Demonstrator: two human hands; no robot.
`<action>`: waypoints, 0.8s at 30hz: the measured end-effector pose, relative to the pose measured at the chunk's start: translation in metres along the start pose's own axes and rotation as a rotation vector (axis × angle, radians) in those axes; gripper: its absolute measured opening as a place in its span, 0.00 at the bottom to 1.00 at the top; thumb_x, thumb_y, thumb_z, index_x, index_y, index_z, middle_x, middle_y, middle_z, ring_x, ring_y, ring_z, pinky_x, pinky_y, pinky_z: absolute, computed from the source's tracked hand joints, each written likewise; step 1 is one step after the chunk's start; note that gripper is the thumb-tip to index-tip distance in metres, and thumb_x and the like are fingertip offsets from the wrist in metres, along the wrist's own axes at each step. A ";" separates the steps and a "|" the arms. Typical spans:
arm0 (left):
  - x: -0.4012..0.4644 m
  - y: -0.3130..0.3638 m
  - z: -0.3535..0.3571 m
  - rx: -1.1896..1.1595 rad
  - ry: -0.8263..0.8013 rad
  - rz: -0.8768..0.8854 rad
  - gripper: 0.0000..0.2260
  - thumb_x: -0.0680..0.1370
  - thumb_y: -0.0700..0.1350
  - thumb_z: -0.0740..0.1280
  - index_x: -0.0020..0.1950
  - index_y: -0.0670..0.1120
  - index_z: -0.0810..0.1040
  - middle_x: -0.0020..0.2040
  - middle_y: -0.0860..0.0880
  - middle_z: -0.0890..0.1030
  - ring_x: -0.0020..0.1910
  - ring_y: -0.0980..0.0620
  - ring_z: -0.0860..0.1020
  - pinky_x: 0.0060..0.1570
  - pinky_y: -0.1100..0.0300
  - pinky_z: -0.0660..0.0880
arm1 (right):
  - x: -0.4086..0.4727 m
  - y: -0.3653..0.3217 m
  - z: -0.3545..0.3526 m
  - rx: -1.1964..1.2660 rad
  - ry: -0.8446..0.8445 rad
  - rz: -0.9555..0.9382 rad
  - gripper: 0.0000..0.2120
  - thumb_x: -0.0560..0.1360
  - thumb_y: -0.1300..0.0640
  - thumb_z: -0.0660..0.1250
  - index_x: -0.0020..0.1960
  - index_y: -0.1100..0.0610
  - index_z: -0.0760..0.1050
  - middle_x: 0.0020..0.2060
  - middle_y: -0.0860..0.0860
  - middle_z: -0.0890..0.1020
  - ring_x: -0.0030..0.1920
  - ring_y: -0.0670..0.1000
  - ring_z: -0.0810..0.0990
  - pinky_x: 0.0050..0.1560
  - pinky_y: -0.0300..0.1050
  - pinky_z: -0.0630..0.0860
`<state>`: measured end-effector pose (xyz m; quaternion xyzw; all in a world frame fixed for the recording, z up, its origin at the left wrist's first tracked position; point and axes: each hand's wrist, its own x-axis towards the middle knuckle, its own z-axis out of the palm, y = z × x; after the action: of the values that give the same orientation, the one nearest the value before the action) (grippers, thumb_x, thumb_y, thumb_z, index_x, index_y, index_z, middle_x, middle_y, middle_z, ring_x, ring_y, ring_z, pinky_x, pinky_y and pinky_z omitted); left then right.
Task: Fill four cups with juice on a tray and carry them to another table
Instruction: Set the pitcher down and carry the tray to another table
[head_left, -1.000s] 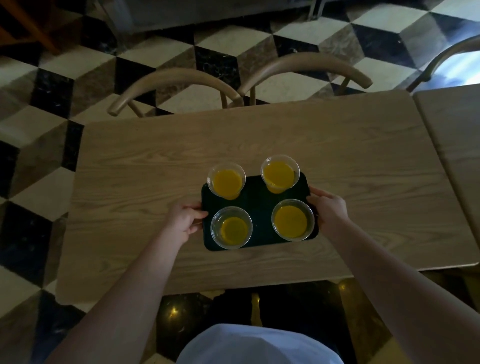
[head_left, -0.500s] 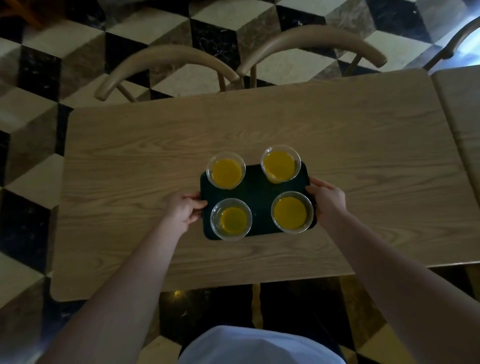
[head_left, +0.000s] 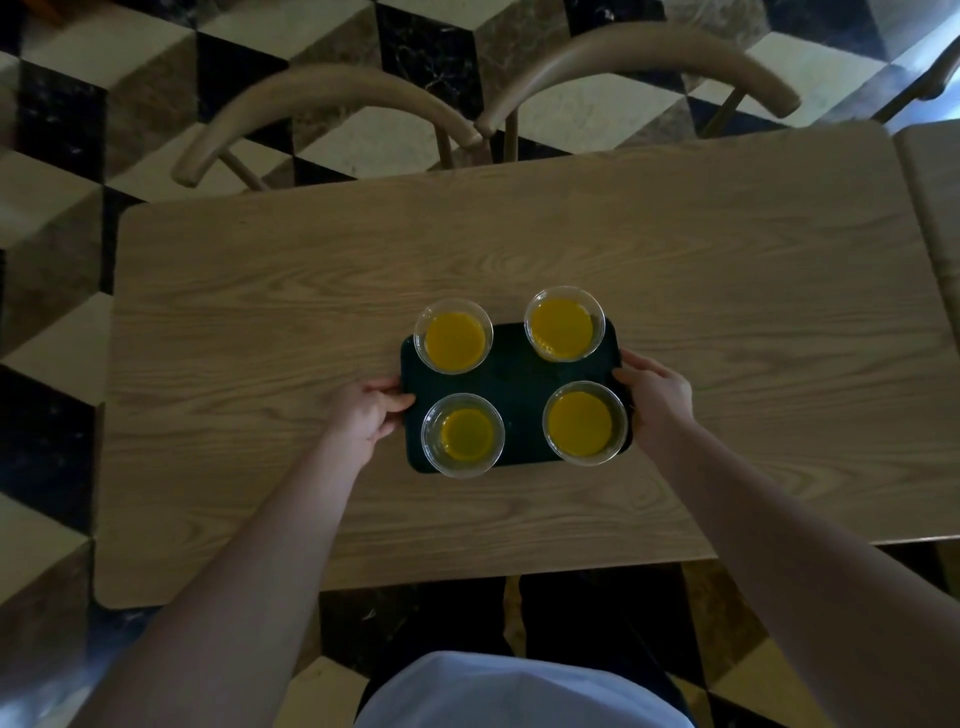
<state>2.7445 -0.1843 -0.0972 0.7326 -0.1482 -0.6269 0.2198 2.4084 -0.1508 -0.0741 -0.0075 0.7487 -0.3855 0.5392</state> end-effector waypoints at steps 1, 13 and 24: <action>0.001 0.000 0.000 0.000 -0.001 0.001 0.19 0.72 0.28 0.71 0.61 0.42 0.80 0.58 0.42 0.83 0.57 0.44 0.81 0.51 0.55 0.78 | 0.001 0.000 0.001 -0.003 -0.001 0.002 0.18 0.77 0.69 0.67 0.62 0.55 0.83 0.51 0.55 0.87 0.45 0.55 0.88 0.45 0.51 0.85; 0.012 0.000 0.002 0.101 0.046 0.027 0.15 0.73 0.30 0.72 0.52 0.47 0.80 0.52 0.45 0.82 0.55 0.44 0.81 0.61 0.49 0.78 | 0.014 0.007 0.009 -0.007 0.014 0.016 0.18 0.77 0.70 0.65 0.61 0.56 0.83 0.51 0.56 0.87 0.46 0.56 0.88 0.50 0.55 0.85; 0.015 -0.005 0.009 0.148 0.072 0.011 0.22 0.72 0.31 0.73 0.65 0.43 0.78 0.52 0.48 0.80 0.56 0.45 0.79 0.59 0.50 0.77 | 0.021 0.019 0.002 -0.011 0.046 0.029 0.18 0.76 0.69 0.65 0.60 0.54 0.84 0.50 0.55 0.87 0.47 0.56 0.88 0.51 0.55 0.85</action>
<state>2.7381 -0.1881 -0.1138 0.7681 -0.1903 -0.5863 0.1736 2.4088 -0.1478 -0.1018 0.0091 0.7631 -0.3737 0.5272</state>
